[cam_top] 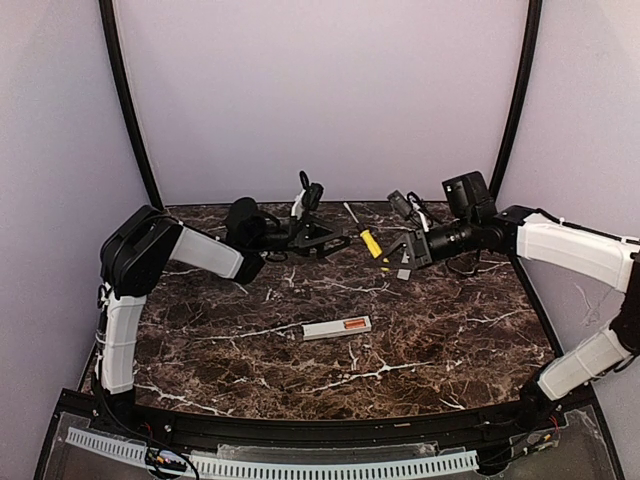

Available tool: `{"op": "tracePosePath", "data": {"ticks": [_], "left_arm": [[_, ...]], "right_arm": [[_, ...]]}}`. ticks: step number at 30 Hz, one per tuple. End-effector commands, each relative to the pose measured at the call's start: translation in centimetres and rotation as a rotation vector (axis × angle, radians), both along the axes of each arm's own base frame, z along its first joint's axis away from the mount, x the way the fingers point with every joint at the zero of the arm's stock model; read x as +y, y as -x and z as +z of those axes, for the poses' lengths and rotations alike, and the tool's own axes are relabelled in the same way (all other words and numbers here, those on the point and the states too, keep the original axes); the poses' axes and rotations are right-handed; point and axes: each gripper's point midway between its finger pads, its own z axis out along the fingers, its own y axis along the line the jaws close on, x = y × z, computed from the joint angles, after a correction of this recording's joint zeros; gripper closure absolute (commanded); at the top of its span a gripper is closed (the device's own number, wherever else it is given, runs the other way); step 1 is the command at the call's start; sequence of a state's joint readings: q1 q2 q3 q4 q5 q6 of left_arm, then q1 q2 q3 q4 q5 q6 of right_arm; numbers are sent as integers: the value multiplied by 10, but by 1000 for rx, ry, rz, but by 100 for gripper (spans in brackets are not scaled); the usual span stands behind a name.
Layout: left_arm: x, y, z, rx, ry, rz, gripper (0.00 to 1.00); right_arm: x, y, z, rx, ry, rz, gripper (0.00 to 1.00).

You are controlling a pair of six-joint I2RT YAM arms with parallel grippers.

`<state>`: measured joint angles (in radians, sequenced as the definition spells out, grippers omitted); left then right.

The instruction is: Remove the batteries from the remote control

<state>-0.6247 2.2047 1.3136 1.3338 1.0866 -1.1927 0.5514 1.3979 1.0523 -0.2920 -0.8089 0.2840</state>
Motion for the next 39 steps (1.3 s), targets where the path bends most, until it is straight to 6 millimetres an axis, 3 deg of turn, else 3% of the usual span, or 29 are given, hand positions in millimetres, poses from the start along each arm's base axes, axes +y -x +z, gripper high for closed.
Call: {"op": "tracePosePath", "data": {"ticks": [1,8,12,13,14,15,16,17,26,39], "left_arm": [[15,28,43,-163,79,-117,7],[19,34,41,-141,19,-107,11],[20,27,22,-115,-89,-13,13],[21,25,26,-173,-95,37,13],[21,24,14,-183,-144,52,13],[20,26,19,-208,-156,76,13],[20,29,10,-228,-195,79,13],[21,32,16,-254,-203,92,13],[23,55,3,-268,-291,-37,18],[15,78,10,-253,-250,-146,27]], "right_arm": [[-12,13,-16,13,83,31,100],[-17,29,-14,32,126,120,100],[-14,35,-10,47,97,162,100],[-13,36,-11,53,97,171,100],[-12,36,-13,59,100,176,100],[-11,36,-14,64,100,184,100],[-10,35,-15,68,101,188,100],[-9,34,-14,73,95,198,100],[5,44,-12,50,69,307,100],[24,59,-17,62,40,421,100]]}}
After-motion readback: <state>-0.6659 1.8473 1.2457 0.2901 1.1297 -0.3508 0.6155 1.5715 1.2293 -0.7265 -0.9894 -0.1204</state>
